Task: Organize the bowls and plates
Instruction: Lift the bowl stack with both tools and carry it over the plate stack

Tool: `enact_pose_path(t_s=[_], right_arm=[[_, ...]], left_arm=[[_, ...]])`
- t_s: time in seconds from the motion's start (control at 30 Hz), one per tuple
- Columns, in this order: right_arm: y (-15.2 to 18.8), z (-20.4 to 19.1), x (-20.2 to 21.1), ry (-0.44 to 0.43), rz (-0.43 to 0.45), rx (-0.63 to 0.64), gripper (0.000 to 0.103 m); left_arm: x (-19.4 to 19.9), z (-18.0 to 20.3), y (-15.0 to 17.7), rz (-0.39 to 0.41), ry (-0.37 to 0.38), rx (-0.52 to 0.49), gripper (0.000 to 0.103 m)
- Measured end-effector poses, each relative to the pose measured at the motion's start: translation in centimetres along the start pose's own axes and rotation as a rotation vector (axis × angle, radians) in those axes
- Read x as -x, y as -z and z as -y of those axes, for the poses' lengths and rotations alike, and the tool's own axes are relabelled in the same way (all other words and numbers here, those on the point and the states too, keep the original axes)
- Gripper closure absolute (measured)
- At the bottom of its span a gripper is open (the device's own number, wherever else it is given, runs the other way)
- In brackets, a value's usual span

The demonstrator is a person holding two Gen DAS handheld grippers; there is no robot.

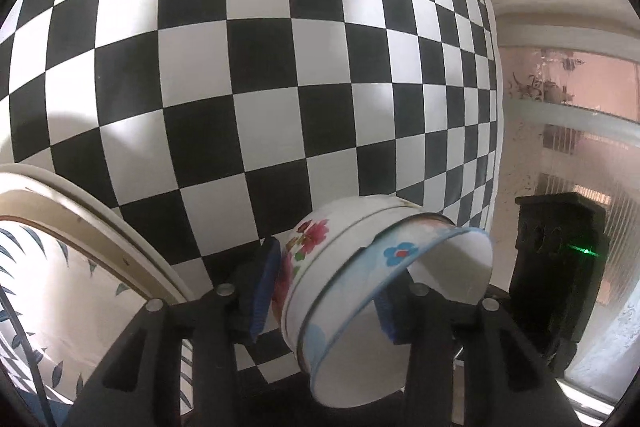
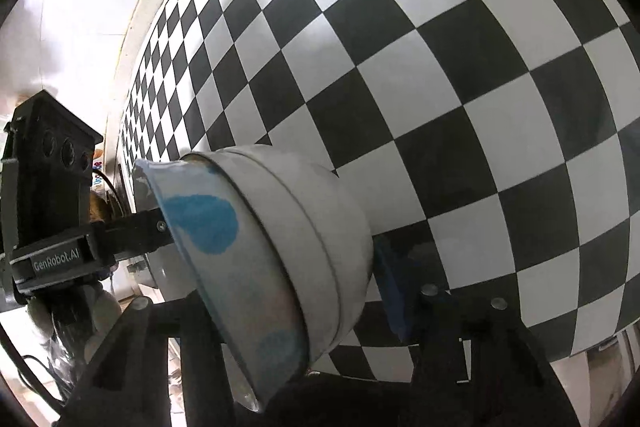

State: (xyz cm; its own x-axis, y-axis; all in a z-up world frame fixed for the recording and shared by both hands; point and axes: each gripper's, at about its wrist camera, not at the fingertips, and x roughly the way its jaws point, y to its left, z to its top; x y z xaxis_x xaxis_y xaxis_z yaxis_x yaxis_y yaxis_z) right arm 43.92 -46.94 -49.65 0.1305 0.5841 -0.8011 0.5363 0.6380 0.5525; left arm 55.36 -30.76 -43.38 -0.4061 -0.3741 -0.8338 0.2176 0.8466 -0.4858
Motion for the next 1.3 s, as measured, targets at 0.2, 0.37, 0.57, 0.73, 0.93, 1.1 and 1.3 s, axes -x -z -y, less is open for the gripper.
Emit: enact_pose_path(t_s=[0.2,0.37,0.57,0.73,0.93,1.1,1.3], right_arm=[[0.3,2.5,2.0,-0.039,-0.016,-0.03,0.049],[0.3,2.7,2.9,-0.06,-0.003,-0.023,0.051],[-0.3,0.7,3.2,-0.055,0.018,0.012,0.052],[-0.6,-0.7,3.5,-0.05,0.024,0.037,0.052],[-0.7,-3.5,3.8,-0.052,0.021,0.079,0.052],[-0.3,-6.3,3.8,-0.061,0.015,0.128,0.052],[0.3,-10.7,2.6,-0.07,-0.01,0.205,0.052]], left_arm=[[0.1,-0.2,0.0,-0.005,0.01,0.02,0.064],[1.2,-0.4,0.2,0.007,0.008,0.022,0.064],[2.2,-0.2,0.4,0.038,-0.001,0.021,0.064],[3.3,-0.7,0.7,0.058,0.012,0.03,0.064],[5.7,-1.3,1.7,0.095,0.014,0.04,0.064],[8.3,-2.7,2.7,0.139,0.013,0.059,0.064],[11.3,-5.4,4.6,0.199,0.01,0.101,0.064]])
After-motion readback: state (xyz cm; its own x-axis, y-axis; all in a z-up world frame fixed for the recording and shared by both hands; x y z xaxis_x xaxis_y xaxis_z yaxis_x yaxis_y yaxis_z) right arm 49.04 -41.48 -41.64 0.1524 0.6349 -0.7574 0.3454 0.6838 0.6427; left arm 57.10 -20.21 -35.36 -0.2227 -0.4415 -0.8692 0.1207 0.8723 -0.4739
